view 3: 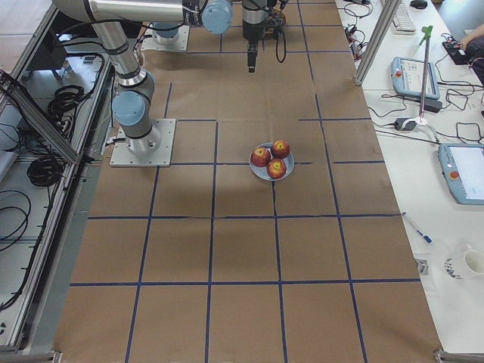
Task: Transfer apple from basket to plate
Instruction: 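Lower the left gripper into the basket and grasp the yellow-red apple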
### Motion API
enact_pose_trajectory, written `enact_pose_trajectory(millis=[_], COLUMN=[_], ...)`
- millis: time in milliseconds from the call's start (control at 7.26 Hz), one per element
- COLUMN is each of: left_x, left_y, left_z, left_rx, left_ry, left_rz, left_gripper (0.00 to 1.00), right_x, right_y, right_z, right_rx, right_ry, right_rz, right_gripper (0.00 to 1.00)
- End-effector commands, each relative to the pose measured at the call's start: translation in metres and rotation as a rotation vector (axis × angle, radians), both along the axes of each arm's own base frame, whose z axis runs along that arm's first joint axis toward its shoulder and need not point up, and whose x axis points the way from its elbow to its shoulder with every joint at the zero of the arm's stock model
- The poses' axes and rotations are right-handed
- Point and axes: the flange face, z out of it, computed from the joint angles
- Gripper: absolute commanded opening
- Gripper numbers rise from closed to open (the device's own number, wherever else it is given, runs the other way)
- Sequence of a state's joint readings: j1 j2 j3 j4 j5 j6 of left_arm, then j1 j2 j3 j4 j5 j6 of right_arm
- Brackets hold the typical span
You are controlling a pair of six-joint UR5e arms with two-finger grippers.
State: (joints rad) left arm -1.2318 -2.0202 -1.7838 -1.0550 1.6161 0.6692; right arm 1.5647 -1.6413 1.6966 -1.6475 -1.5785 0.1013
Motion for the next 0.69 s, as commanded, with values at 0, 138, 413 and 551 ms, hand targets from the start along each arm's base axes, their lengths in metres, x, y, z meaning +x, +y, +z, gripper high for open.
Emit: enact_pose_trajectory(millis=[0,138,413,551], left_x=[0.007,0.008,-0.005,-0.036], left_y=[0.002,-0.003,-0.005,-0.006], left_z=[-0.001,0.005,0.029,0.047], left_rx=[0.01,-0.003,-0.045,-0.08], left_ry=[-0.021,-0.026,-0.044,-0.056], left_rz=[0.005,0.003,-0.001,0.03], left_gripper=[0.43,0.28,0.27,0.27], right_x=[0.0,0.0,0.0,0.0], right_y=[0.0,0.0,0.0,0.0], right_z=[0.0,0.0,0.0,0.0], right_rx=[0.0,0.0,0.0,0.0], right_ry=[0.0,0.0,0.0,0.0], right_rz=[0.0,0.0,0.0,0.0], right_gripper=[1.0,1.0,1.0,1.0])
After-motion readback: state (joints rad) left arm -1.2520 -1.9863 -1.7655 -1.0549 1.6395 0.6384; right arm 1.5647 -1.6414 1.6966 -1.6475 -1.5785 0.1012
